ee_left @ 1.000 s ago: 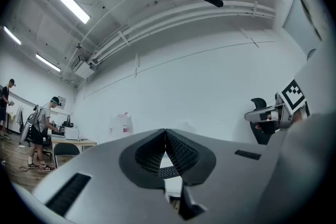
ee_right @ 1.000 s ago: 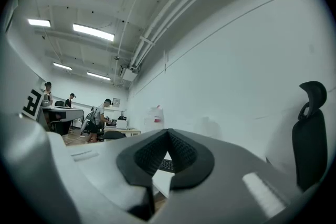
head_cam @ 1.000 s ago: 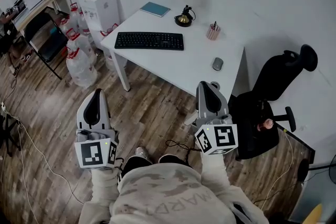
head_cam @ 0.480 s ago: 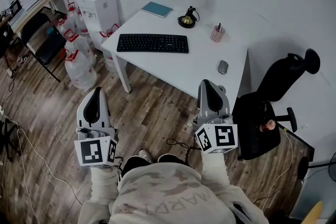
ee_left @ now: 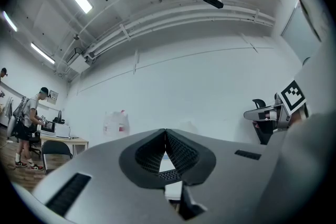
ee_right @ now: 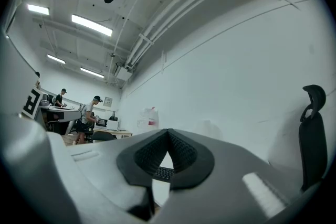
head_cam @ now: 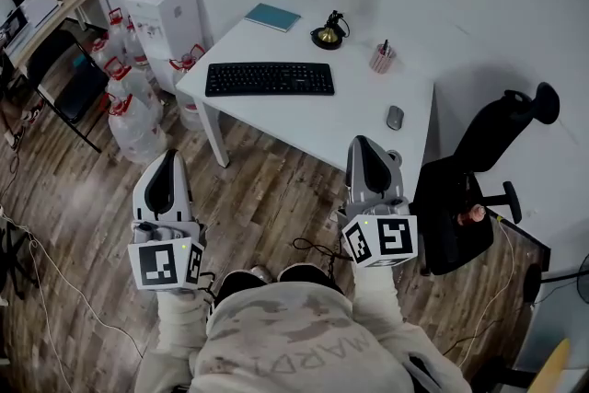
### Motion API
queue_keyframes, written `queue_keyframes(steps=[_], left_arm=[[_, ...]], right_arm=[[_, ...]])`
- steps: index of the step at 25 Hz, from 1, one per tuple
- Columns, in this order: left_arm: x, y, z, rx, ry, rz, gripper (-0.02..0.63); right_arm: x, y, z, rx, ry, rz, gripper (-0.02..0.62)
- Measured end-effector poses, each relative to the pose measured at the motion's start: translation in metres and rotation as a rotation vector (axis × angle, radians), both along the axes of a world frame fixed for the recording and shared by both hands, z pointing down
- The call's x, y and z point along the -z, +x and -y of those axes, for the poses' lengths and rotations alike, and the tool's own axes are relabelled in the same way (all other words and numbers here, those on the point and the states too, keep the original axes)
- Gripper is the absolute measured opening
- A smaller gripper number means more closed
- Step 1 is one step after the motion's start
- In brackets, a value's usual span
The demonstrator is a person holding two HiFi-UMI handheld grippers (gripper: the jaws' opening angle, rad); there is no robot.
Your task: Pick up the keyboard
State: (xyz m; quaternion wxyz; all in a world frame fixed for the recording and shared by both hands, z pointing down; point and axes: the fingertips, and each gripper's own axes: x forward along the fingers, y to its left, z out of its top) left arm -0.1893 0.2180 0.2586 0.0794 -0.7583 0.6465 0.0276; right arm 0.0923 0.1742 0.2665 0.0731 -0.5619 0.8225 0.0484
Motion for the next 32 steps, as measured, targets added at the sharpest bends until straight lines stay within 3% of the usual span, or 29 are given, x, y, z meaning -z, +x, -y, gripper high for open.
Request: queue_keyframes(steps=[14, 32], left_arm=[[-0.012, -0.011, 0.050, -0.045, -0.018, -0.037, 0.006], [-0.007, -0.039, 0.168, 0.038, -0.009, -0.041, 0.006]], right_arm=[[-0.012, -0.011, 0.038, -0.035, -0.033, -0.040, 0.010], [-0.008, -0.036, 0.178, 0.035, -0.027, -0.035, 0.009]])
